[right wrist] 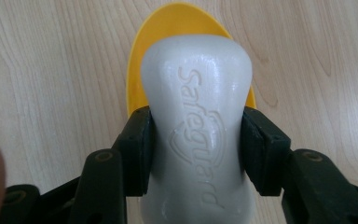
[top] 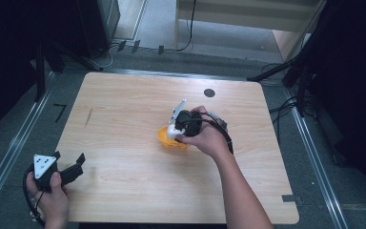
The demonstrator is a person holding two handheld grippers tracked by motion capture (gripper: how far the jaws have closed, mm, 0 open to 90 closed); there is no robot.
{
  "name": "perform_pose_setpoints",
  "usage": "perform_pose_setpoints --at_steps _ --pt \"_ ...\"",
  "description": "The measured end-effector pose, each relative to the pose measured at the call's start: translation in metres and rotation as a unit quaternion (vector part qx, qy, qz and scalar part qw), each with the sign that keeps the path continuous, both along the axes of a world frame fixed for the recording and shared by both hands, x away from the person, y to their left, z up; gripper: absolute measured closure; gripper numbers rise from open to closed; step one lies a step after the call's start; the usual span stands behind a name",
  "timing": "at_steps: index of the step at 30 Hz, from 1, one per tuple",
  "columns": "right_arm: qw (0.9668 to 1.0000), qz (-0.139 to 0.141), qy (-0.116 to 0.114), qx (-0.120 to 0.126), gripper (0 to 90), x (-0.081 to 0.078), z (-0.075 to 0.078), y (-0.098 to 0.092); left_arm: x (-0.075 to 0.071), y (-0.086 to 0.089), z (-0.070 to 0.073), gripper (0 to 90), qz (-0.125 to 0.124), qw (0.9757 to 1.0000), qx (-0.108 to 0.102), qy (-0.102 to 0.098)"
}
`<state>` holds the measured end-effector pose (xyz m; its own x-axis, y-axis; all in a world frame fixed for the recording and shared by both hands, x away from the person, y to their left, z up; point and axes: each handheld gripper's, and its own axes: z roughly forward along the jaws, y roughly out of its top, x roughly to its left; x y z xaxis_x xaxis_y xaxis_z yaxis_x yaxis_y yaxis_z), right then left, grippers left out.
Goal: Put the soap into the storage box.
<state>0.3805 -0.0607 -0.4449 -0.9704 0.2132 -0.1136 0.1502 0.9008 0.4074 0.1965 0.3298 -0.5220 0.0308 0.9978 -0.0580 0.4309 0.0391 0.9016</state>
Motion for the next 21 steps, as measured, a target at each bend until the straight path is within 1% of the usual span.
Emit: perform_pose_setpoints --at_steps 1,5,9,10,14,21 --pt "1.0000 0.005 -0.002 0.000 50.6 0.001 0.000 0.002 0.000 0.000 0.000 14.0 0.000 1.0000 0.000 0.001" --pt "0.9999 0.009 0.001 -0.007 50.6 0.003 -0.002 0.007 0.000 0.000 0.000 14.0 -0.001 1.0000 0.000 0.000" --pt "0.9999 0.011 0.003 -0.011 50.6 0.005 -0.005 0.010 0.000 0.000 0.000 14.0 -0.002 1.0000 -0.002 0.001" --pt "0.9998 0.016 0.001 -0.013 50.6 0.006 -0.006 0.011 0.000 0.001 0.000 14.0 -0.001 1.0000 -0.003 0.001" --pt "0.9997 0.015 0.005 -0.019 50.6 0.008 -0.007 0.014 0.000 0.001 0.000 14.0 -0.001 1.0000 -0.003 0.002" --pt "0.9993 0.026 0.004 -0.025 50.6 0.011 -0.010 0.020 0.001 0.001 0.000 14.0 0.000 1.0000 -0.005 0.001"
